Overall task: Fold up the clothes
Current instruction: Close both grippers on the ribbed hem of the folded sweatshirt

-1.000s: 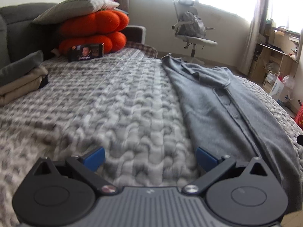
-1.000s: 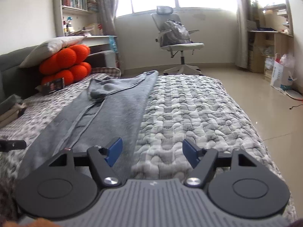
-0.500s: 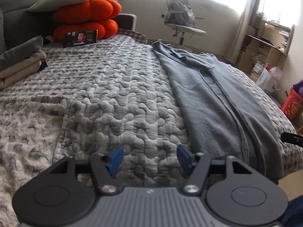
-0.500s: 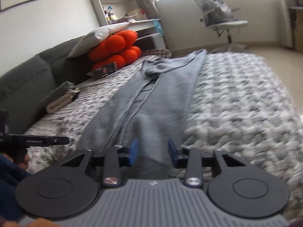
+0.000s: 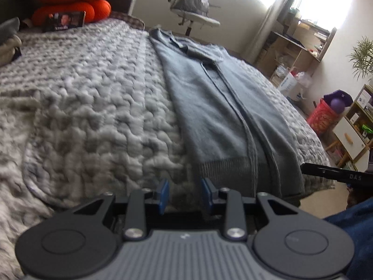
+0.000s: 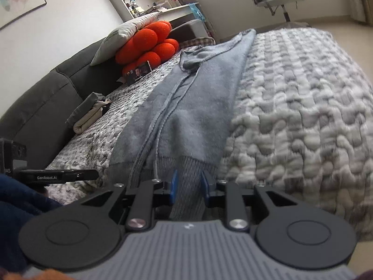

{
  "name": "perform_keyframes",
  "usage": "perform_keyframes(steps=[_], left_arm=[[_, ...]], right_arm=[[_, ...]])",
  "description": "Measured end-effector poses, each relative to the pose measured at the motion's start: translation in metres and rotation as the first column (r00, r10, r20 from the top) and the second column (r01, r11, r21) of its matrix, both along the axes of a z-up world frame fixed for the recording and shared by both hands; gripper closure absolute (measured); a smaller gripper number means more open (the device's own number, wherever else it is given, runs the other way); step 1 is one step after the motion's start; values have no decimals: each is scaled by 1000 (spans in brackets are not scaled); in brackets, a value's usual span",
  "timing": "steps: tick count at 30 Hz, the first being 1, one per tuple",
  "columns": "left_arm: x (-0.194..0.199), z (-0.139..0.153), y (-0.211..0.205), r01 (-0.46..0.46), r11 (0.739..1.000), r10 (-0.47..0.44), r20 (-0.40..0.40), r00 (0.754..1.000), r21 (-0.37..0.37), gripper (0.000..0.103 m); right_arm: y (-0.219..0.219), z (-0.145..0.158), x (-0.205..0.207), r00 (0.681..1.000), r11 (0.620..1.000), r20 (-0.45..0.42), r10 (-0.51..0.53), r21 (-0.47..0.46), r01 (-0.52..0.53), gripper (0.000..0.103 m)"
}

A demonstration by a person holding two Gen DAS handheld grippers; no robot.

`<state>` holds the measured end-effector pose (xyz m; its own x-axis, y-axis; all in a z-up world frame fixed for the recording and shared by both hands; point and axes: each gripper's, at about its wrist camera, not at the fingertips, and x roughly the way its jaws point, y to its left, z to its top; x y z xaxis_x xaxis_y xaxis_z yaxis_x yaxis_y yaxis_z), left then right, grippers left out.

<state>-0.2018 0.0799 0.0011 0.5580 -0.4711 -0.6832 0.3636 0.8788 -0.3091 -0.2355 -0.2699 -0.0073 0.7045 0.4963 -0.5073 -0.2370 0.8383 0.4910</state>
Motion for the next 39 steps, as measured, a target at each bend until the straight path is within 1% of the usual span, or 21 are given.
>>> perform_keyframes(steps=[5,6,7,9,11,14,18,19,21,27,28,29,30,31,32,33,35,37,39], left_arm=[[5,-15,-12,30,998,-35,-102,994,-49,70],[6,-18,-14,34,998,-40,-116,992,-55,67],[9,-21,-16,35,997,-43,-132,990,-63,61],[13,-28,-18,31,996,-44,-165,985,-78,56],[17,-34,-21,26,996,-43,-192,981,-90,55],[18,-39,-21,25,994,-48,-209,977,-111,55],[18,-40,-20,36,992,-62,-218,974,-118,58],[19,-39,-21,43,993,-67,-215,974,-114,60],[18,-37,-21,60,992,-82,-204,976,-113,67],[24,-35,-28,102,988,-123,-179,976,-118,68],[24,-35,-31,117,987,-135,-172,976,-114,69],[25,-34,-34,131,985,-148,-164,975,-110,72],[25,-34,-36,142,984,-157,-158,975,-104,82],[25,-34,-38,144,985,-158,-157,975,-97,87],[26,-34,-39,139,986,-153,-160,975,-93,88],[27,-34,-39,135,986,-149,-163,975,-94,95],[26,-33,-37,130,985,-147,-163,976,-110,95],[24,-30,-34,128,984,-147,-158,976,-123,96],[22,-26,-31,126,982,-146,-149,978,-138,96]], right_arm=[[-5,-5,-2,999,1000,-32,9,27,-8,75],[-6,-6,-2,999,999,-39,15,37,-13,75],[-7,-7,-2,999,999,-47,21,47,-19,75],[-9,-10,-1,998,997,-62,33,67,-28,75],[-12,-12,-1,996,996,-75,41,85,-34,75],[-15,-16,-1,995,993,-85,49,116,-39,75],[-18,-21,-1,993,990,-107,46,137,-31,70],[-20,-22,-2,993,989,-109,42,146,-25,68],[-24,-24,-3,993,985,-111,36,170,-17,68],[-26,-29,0,991,974,-123,48,228,-19,68],[-26,-29,0,991,973,-123,49,228,-20,68],[-25,-27,0,992,975,-117,51,220,-24,68],[-24,-26,-1,992,977,-112,52,209,-28,70],[-24,-25,-2,993,979,-109,49,204,-26,85],[-24,-24,-3,993,979,-106,45,201,-23,93],[-25,-23,-4,994,980,-104,41,197,-20,93],[-25,-21,-7,995,978,-91,46,206,-26,93],[-21,-17,-10,996,982,-68,57,182,-44,93],[-19,-13,-12,996,980,-52,67,190,-56,93]])
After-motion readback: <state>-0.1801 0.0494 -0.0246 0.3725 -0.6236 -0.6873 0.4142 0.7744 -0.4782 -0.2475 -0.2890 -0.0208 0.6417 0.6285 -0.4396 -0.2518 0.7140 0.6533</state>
